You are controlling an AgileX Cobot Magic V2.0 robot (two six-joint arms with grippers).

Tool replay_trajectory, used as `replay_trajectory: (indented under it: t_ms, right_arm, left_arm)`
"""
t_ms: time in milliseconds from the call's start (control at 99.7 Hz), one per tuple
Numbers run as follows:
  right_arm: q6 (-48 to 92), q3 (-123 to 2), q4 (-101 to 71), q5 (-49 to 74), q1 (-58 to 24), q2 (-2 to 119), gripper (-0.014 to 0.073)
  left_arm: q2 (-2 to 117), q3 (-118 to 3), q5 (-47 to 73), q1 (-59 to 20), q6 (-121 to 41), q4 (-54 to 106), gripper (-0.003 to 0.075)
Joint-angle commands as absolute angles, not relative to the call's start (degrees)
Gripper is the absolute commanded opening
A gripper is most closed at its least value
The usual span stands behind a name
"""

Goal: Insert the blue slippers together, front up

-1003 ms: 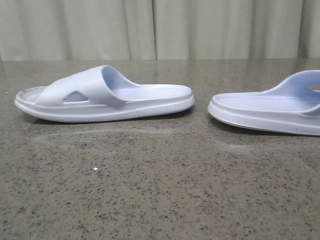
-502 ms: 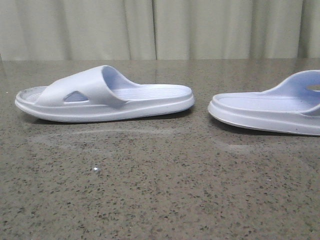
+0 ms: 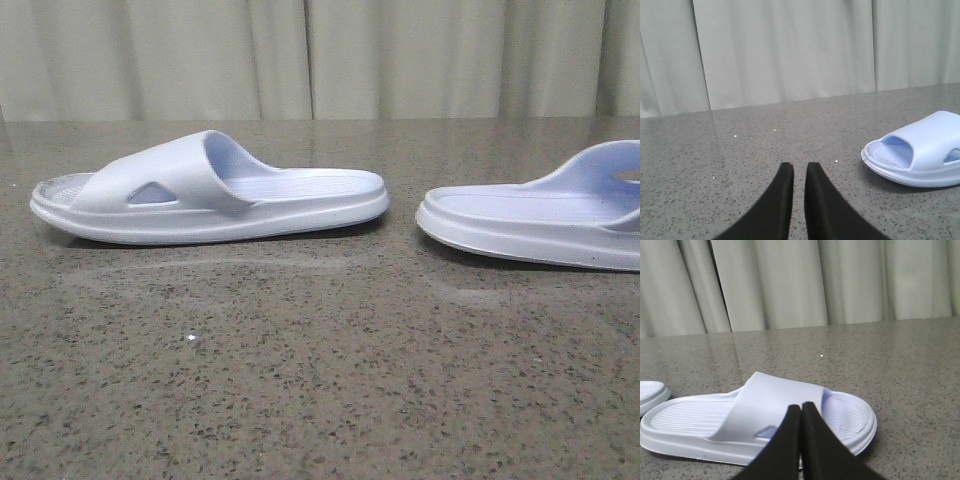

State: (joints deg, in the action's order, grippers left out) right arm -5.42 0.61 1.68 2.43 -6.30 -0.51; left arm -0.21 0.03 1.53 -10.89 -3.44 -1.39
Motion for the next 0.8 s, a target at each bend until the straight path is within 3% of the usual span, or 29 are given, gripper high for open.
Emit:
replay_trajectory:
  t_ms: [0,251,481,792]
  right_arm:
    - [-5.16,1.77,2.22,-2.15,-6.26,-1.77,-0.0107]
    - [-5.16,1.77,2.22,-2.26,-6.26,-1.77,-0.0107]
    - [-5.16,-0.7,2.22,-0.83,-6.26,-1.77,-0.0106]
    - [-5.16,-16.39,4.09,16.09,-6.26,3.23,-0.0106]
  left_arm:
    - [-1.85,0.65,-4.22,-10.57,-2.99,-0.89,0.0016]
    - [-1.85,0.65,-6.83,-10.57,-2.99,-0.58,0.0016]
    - [-1.85,0.55,-9.64,-10.57,-2.99,9.83,0.0015]
    - [8.2,-10.78,9.92,-8.9,-2.99,20.49,0.0015]
